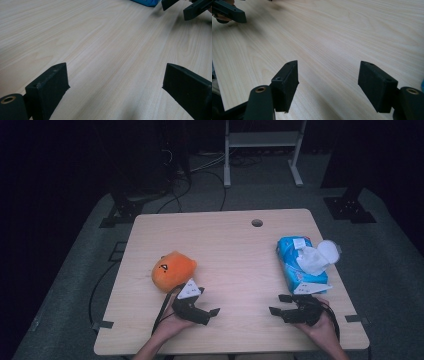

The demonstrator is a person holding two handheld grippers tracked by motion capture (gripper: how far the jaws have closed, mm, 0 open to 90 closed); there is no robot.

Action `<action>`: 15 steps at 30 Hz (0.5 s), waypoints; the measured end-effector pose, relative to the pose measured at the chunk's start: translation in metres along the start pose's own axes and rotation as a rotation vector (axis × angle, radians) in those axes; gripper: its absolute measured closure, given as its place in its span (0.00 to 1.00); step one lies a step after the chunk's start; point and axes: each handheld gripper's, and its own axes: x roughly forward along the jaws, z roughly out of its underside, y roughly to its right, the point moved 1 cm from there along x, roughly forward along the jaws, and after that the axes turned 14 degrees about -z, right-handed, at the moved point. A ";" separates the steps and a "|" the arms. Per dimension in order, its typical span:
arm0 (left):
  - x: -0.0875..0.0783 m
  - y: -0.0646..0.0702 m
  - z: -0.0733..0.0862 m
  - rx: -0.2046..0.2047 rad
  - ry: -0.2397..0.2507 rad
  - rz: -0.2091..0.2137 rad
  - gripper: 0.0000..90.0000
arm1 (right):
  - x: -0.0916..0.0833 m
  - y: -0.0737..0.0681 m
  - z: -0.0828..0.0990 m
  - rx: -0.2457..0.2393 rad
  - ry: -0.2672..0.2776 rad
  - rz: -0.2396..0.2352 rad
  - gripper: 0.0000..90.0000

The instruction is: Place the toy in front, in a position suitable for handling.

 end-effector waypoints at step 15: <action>-0.021 -0.011 -0.022 0.043 0.082 -0.028 0.06 | -0.001 -0.002 0.001 0.014 0.012 0.005 0.35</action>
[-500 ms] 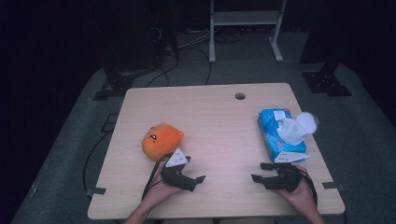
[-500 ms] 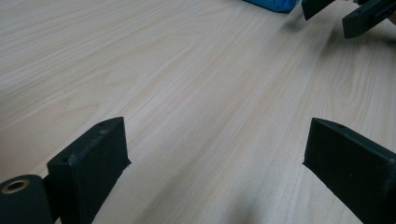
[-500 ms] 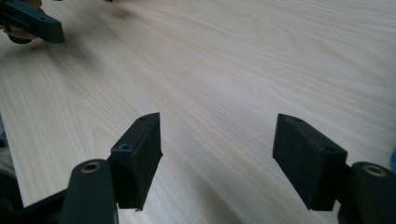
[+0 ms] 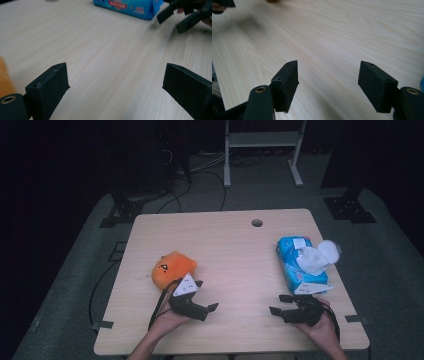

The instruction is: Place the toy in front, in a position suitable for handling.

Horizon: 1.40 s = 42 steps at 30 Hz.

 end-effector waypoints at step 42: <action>-0.017 -0.108 0.033 -0.135 0.014 -0.351 0.09 | -0.001 -0.004 0.000 -0.022 -0.026 0.016 0.35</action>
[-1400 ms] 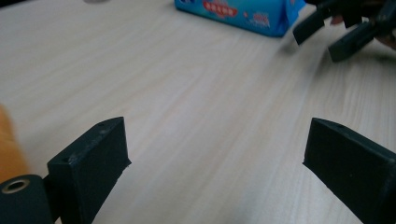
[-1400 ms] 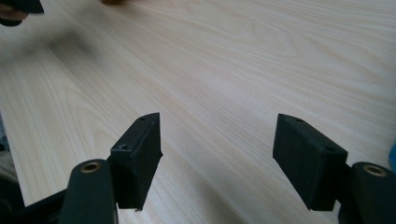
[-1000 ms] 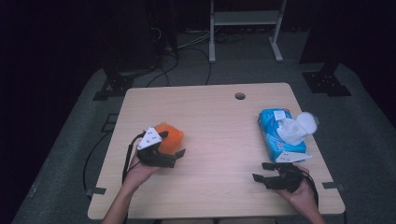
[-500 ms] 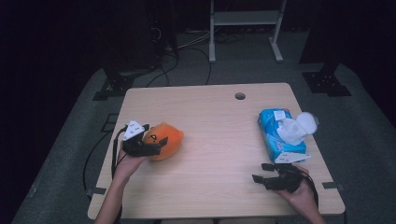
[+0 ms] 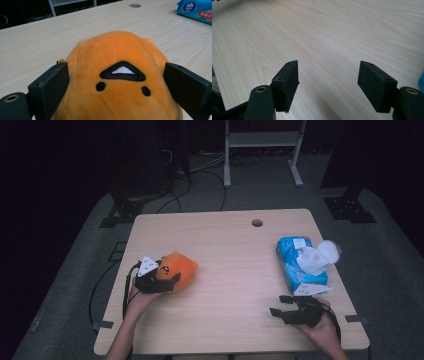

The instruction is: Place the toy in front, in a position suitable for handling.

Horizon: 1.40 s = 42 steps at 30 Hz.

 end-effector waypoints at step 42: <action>-0.021 0.043 -0.031 -0.208 0.165 0.265 0.44 | -0.002 -0.002 -0.002 -0.006 0.019 -0.006 0.36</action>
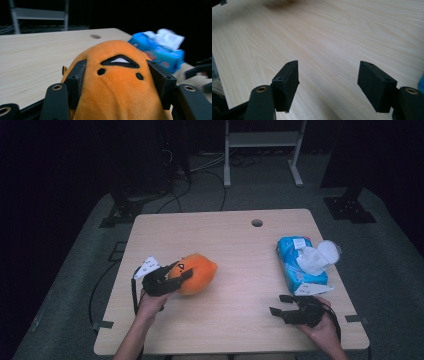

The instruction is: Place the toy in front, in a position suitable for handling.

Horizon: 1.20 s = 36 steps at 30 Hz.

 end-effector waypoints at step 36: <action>0.042 0.104 0.050 0.346 -0.109 0.317 0.34 | -0.042 -0.005 -0.016 -0.059 0.130 0.126 0.36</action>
